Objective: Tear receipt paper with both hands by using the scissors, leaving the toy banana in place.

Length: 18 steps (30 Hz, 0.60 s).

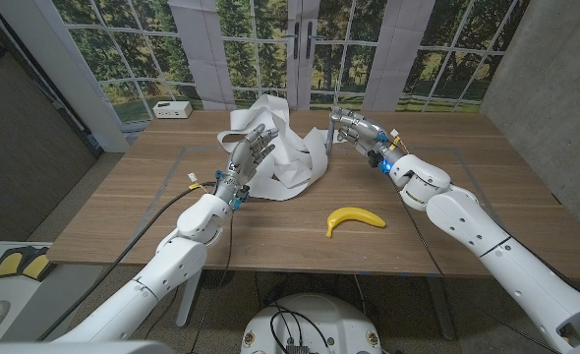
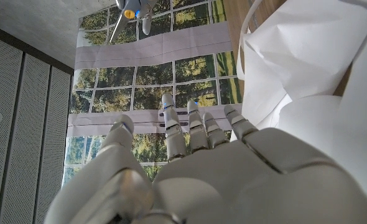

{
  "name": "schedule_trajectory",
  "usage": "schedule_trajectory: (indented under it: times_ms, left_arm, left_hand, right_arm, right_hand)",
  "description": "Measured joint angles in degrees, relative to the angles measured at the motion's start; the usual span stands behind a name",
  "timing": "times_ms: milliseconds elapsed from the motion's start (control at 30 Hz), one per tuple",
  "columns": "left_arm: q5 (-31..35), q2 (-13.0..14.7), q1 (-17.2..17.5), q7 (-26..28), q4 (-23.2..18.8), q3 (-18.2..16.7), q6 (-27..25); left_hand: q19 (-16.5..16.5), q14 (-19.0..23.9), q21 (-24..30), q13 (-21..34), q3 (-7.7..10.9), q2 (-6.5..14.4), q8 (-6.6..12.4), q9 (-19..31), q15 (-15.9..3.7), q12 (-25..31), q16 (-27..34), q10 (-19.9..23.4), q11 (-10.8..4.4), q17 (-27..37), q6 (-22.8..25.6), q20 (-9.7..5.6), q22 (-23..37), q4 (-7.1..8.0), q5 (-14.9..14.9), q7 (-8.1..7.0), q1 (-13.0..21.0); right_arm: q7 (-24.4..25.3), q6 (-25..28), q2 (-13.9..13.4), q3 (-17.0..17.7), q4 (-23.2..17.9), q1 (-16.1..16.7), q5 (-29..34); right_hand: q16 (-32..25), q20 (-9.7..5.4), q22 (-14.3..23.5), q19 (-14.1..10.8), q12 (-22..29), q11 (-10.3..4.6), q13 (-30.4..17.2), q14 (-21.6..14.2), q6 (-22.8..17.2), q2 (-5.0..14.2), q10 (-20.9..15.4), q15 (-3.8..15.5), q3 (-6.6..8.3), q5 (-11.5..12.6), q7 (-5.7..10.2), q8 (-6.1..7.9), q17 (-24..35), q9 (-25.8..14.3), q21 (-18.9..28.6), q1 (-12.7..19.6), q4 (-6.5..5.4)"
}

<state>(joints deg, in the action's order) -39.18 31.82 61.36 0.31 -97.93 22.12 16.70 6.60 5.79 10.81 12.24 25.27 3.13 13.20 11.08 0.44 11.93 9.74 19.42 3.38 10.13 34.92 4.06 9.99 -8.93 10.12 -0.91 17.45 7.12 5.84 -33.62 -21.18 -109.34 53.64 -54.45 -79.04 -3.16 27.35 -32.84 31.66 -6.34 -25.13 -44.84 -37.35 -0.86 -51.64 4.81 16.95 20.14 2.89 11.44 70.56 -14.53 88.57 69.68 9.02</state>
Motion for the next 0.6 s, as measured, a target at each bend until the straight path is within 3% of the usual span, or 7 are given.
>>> schedule_trajectory:
  times_ms: [233,433,600]
  left_arm:
    - [0.0,0.0,-0.3,-1.0,0.1,0.4,0.3]
    - [0.9,1.2,-0.9,-2.5,0.0,0.9,0.4]
    - [2.3,1.8,-1.1,-3.0,-0.3,1.1,0.3]
  left_hand:
    - [-1.2,-2.0,0.0,-0.3,0.33,-0.1,0.0,0.0,0.29,-0.6,0.0,-2.5,-0.44,0.0,0.6,0.47,0.0,-0.32,0.0,0.6,1.2]
    - [-2.6,-4.5,-0.2,-0.5,1.67,-0.4,-0.73,0.0,1.45,-0.7,0.0,-6.2,0.28,0.0,-0.4,1.15,0.0,-1.66,0.0,1.51,5.7]
    - [-3.6,-6.4,-0.2,-0.5,1.91,-2.1,-0.73,0.3,1.91,-1.2,0.0,-8.7,-0.55,0.0,-0.9,1.93,-0.1,-1.9,0.0,1.01,8.7]
  right_arm:
    - [-0.5,0.0,0.2,0.0,0.3,-0.2,-0.5]
    - [-1.2,-0.1,0.2,0.0,0.4,-0.3,-1.1]
    - [-1.6,-0.2,0.1,0.0,0.4,-0.3,-1.2]
  right_hand:
    - [-0.2,0.0,-0.3,0.0,0.0,-0.2,0.1,-0.3,0.0,0.23,0.2,0.31,0.0,0.0,0.0,0.0,0.0,0.0,0.0,-0.2,0.0]
    - [-0.4,0.0,-0.7,0.0,0.0,-0.2,0.1,-0.3,0.1,0.23,0.2,0.3,-0.03,0.0,0.12,0.0,0.0,0.0,0.0,-0.2,0.03]
    - [-0.4,0.0,-0.8,0.0,0.0,-0.2,0.1,-0.3,0.2,0.23,0.2,0.3,-0.04,0.0,0.2,0.0,0.0,0.0,0.2,-0.2,0.04]
